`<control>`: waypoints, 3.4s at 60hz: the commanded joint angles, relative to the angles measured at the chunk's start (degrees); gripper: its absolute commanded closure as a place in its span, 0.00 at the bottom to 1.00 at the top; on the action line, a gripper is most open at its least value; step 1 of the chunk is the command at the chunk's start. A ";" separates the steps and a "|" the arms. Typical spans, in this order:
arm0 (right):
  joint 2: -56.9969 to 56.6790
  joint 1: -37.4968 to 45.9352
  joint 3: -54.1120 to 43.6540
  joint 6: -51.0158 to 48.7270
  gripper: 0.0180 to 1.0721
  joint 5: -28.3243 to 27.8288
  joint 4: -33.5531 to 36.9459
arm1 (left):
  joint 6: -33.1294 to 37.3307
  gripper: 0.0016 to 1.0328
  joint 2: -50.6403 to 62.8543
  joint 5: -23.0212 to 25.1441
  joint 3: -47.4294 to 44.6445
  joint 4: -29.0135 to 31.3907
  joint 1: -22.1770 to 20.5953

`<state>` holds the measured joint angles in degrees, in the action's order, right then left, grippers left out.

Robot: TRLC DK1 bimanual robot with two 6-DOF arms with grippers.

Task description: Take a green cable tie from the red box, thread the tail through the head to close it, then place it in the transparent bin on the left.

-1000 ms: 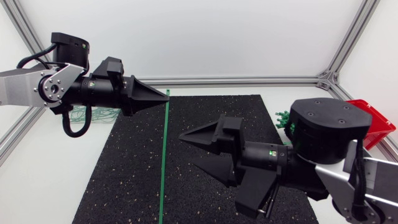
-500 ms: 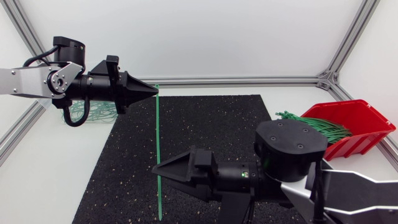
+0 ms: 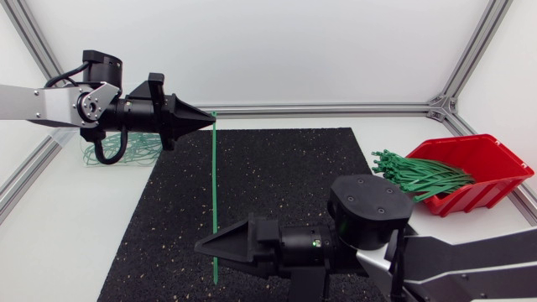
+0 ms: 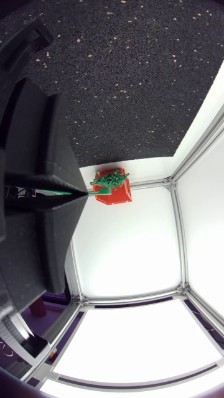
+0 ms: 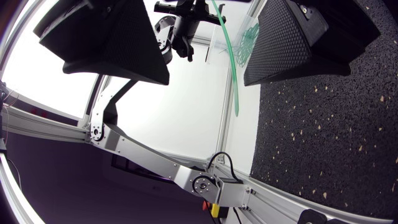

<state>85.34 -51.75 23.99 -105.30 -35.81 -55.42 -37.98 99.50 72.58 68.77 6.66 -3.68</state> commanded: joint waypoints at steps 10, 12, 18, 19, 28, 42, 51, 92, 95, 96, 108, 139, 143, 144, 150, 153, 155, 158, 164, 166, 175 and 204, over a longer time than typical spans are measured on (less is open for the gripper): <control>1.93 2.97 0.80 -0.79 0.28 -2.77 -1.45 | -0.61 0.96 1.48 1.16 3.12 0.11 -0.89; 2.11 3.14 0.71 -0.79 0.32 -3.04 -1.45 | -0.52 0.96 1.75 1.16 3.21 0.11 -0.98; 2.90 3.85 0.36 -0.96 0.58 -4.79 -1.45 | -0.26 0.96 2.45 1.16 3.47 0.11 -1.41; 2.99 4.02 0.36 -1.05 0.61 -4.97 -1.53 | -0.26 0.96 2.63 1.16 3.56 0.20 -1.50; 3.34 4.90 0.18 -1.14 0.77 -6.20 -1.62 | -0.17 0.96 3.06 1.16 3.91 0.20 -1.85; 3.78 5.25 0.18 -1.23 0.77 -6.81 -1.62 | -0.08 0.96 3.42 1.16 4.00 0.38 -2.56; 4.22 5.87 0.53 -1.23 0.79 -7.08 -1.71 | -0.08 0.96 3.33 1.16 4.00 0.46 -2.56; 5.10 6.22 0.62 -1.23 0.94 -7.25 -1.80 | 0.18 0.96 3.50 1.08 3.47 0.46 -3.52; 5.36 6.39 0.62 -1.23 0.94 -7.25 -1.80 | 0.27 0.96 3.59 1.08 3.47 0.46 -3.44; 5.45 6.48 0.62 -1.23 0.94 -7.25 -1.80 | 0.27 0.96 3.59 1.08 3.47 0.46 -3.44; 6.86 8.50 2.03 -0.88 0.94 -7.69 -1.53 | 1.77 0.96 3.24 1.08 2.15 0.46 -3.26; 6.51 10.17 2.73 35.60 0.94 -8.75 -1.45 | 6.95 0.96 -3.53 1.08 -4.52 0.46 -4.84; 6.15 8.77 1.41 36.30 0.95 -7.25 -1.10 | 8.71 0.96 -5.37 0.99 -6.02 0.46 -5.46; 6.07 8.42 1.15 36.65 0.94 -6.81 -0.92 | 9.15 0.96 -5.90 0.90 -6.46 0.38 -5.63; 5.80 7.19 -0.87 37.36 0.94 -6.02 -0.66 | 10.29 0.96 -8.89 0.81 -8.48 -0.24 -5.99; 6.24 7.10 -1.49 37.36 0.94 -6.02 -0.92 | 10.38 0.95 -10.12 0.81 -9.01 -0.42 -6.25; 6.51 7.10 -1.58 38.50 0.94 -6.02 -0.92 | 10.38 0.95 -10.73 0.81 -9.18 -0.42 -6.34; 7.21 7.19 -1.93 38.76 0.94 -6.02 -1.18 | 10.38 0.95 -11.26 0.81 -9.45 -0.42 -6.51; 7.21 7.27 -2.28 42.72 0.94 -6.37 -1.36 | 10.38 0.95 -11.88 0.72 -9.97 -0.42 -6.78; 7.12 7.27 -2.28 45.62 0.94 -6.90 -1.71 | 10.38 0.95 -11.88 0.72 -10.15 -0.42 -6.78; 7.38 10.26 0.27 63.37 0.94 -12.26 -2.24 | 10.38 0.95 -12.76 0.64 -11.03 -0.42 -6.78; -9.84 4.64 2.29 91.94 0.94 -16.75 20.35 | 12.05 0.95 -20.05 -0.95 -15.60 -1.47 -7.13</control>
<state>77.84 -46.57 25.63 -19.64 -51.11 -36.88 -26.92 80.58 71.75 54.57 5.69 -10.33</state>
